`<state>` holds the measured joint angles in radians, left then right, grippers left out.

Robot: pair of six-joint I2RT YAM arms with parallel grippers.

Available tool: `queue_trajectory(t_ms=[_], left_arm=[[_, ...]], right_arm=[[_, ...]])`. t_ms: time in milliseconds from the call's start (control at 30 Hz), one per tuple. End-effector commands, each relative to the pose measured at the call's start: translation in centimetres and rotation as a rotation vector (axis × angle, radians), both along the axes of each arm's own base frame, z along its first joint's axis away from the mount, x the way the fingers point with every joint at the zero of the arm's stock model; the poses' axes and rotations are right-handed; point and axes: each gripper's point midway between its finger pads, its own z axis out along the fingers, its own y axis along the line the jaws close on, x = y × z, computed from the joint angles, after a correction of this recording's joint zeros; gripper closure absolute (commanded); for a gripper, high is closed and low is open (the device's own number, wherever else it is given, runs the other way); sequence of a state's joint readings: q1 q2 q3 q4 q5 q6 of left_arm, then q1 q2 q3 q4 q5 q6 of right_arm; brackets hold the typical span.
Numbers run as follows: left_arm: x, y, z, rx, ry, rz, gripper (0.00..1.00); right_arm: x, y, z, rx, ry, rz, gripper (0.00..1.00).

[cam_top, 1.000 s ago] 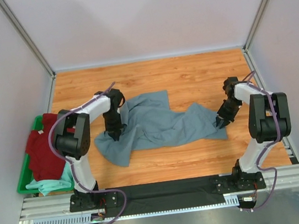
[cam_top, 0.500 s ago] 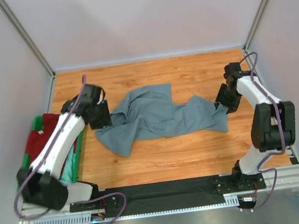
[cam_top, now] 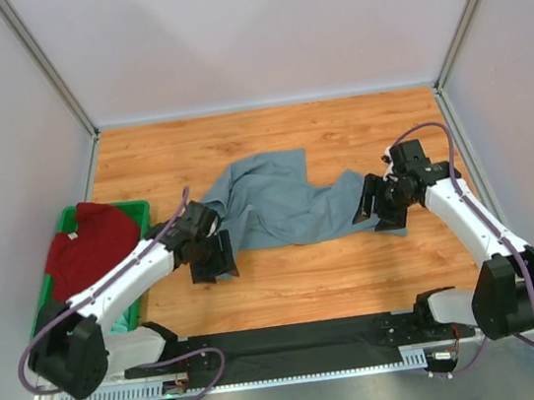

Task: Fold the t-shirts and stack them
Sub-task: Flatten the tshirt out

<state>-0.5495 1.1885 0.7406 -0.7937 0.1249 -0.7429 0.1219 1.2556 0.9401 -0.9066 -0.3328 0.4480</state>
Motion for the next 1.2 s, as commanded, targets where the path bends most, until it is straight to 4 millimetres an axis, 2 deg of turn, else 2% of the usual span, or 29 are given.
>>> queue_trajectory(t_ms=[0, 167, 300, 400, 433, 467, 567, 600, 633, 667, 700, 733, 800, 833, 900, 933, 1000, 1033, 1067, 1100, 1133, 1167], left_arm=[[3.6, 0.6, -0.5, 0.177, -0.1, -0.012, 0.32], [4.9, 0.7, -2.9, 0.309, -0.046, -0.064, 0.41], [6.2, 0.5, -3.6, 0.348, -0.048, -0.09, 0.46], [7.0, 0.3, -3.8, 0.369, -0.059, -0.111, 0.67], [7.1, 0.3, -3.9, 0.373, -0.055, -0.122, 0.78], [7.3, 0.2, -4.2, 0.378, -0.042, -0.13, 0.99], [6.1, -0.5, -4.1, 0.356, -0.004, -0.164, 1.0], [5.0, -1.2, -3.7, 0.32, 0.019, -0.182, 1.0], [4.3, -1.8, -2.5, 0.269, 0.006, -0.18, 1.0], [2.8, -2.0, -2.4, 0.234, 0.033, -0.19, 1.0], [0.7, -3.1, -1.6, 0.153, 0.092, -0.204, 1.0], [-0.3, -3.5, 0.0, 0.086, 0.073, -0.206, 1.0], [-3.5, -2.8, 0.8, 0.027, 0.139, -0.196, 1.0], [-4.2, -2.3, 1.8, -0.006, 0.108, -0.188, 1.0], [-4.3, -0.3, 2.4, 0.042, 0.083, -0.172, 1.0], [-3.7, 0.4, 2.6, 0.056, 0.062, -0.168, 0.99], [-0.8, 2.7, 2.8, 0.099, 0.05, -0.072, 0.98], [0.4, 3.8, 2.0, 0.13, 0.095, -0.072, 1.0], [3.3, 4.5, 3.1, 0.128, 0.064, -0.027, 1.0], [5.3, 6.2, 3.1, 0.221, 0.028, -0.05, 1.0], [8.3, 7.1, 3.1, 0.305, 0.014, -0.045, 0.93], [9.7, 9.3, 3.5, 0.427, 0.019, -0.031, 0.88]], right_arm=[[0.1, 1.1, 1.6, 0.07, -0.071, 0.01, 0.36], [-0.6, 1.2, 1.9, 0.085, -0.081, 0.0, 0.37], [-1.3, 1.1, 1.6, 0.081, -0.082, -0.008, 0.37], [-1.8, 1.1, 1.0, 0.093, -0.062, -0.013, 0.37], [-1.8, 1.2, 0.9, 0.097, -0.06, -0.014, 0.37], [-2.0, 1.3, 0.8, 0.1, -0.053, -0.013, 0.37], [-1.8, 1.4, 0.9, 0.104, -0.053, -0.014, 0.37], [-1.8, 1.4, 0.9, 0.103, -0.053, -0.011, 0.37], [-1.8, 1.4, 0.8, 0.102, -0.048, -0.007, 0.37], [-1.7, 1.4, 0.9, 0.1, -0.047, -0.003, 0.37], [-1.7, 1.3, 0.9, 0.097, -0.046, 0.003, 0.37], [-1.8, 1.3, 0.8, 0.096, -0.038, 0.007, 0.37], [-1.8, 1.3, 0.7, 0.091, -0.036, 0.013, 0.37], [-1.8, 1.2, 0.5, 0.085, -0.032, 0.016, 0.37], [-2.0, 1.2, 0.2, 0.085, -0.021, 0.016, 0.37], [-1.9, 1.2, 0.1, 0.086, -0.022, 0.019, 0.37], [-1.9, 1.5, -0.1, 0.1, -0.013, 0.023, 0.37], [-1.9, 1.5, -0.1, 0.101, -0.01, 0.022, 0.37], [-1.9, 1.6, -0.1, 0.105, -0.008, 0.025, 0.37], [-1.9, 1.6, -0.1, 0.106, -0.005, 0.027, 0.37], [-1.8, 1.7, -0.1, 0.108, -0.009, 0.03, 0.37], [-1.7, 1.7, -0.1, 0.109, -0.01, 0.03, 0.37]])
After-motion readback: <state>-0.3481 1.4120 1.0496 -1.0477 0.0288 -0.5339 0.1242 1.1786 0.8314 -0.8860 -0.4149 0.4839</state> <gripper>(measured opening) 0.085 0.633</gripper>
